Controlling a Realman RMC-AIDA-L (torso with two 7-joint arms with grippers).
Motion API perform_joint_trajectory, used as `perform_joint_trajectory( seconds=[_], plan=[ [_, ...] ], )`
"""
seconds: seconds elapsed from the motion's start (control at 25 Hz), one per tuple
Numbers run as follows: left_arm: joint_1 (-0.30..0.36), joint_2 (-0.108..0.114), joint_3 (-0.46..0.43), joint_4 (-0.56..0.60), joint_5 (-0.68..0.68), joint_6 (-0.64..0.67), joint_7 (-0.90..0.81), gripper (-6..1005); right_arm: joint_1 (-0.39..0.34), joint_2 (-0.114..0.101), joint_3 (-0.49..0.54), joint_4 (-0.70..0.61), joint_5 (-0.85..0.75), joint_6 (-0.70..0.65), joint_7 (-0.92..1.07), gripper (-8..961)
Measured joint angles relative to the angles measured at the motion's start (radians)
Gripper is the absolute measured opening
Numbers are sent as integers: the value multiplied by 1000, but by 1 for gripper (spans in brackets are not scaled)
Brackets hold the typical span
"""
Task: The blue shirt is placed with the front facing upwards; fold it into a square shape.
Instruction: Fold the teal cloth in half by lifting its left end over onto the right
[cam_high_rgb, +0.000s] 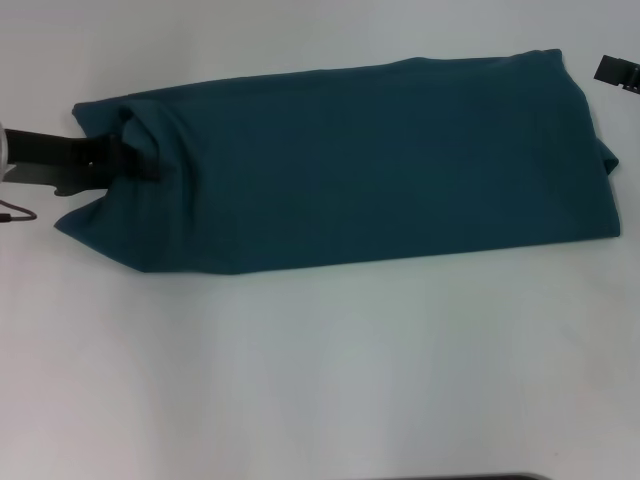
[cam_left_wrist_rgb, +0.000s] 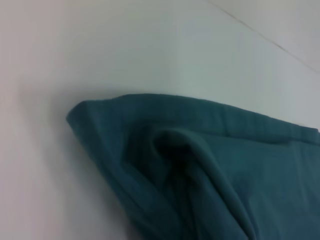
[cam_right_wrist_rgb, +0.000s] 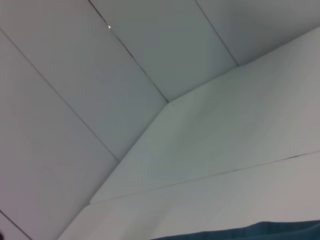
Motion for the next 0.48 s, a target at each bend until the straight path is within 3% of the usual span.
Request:
perform_joint_trajectory(
  seconds=[0.28,0.48],
  plan=[
    [6,8,-24,-8,0,11,0,147,0,0,0,0,0,0,0,608],
    [22,35,-36,-9,14,28,-35,74,-1,0,9,0,0,-1,0,608]
  ],
)
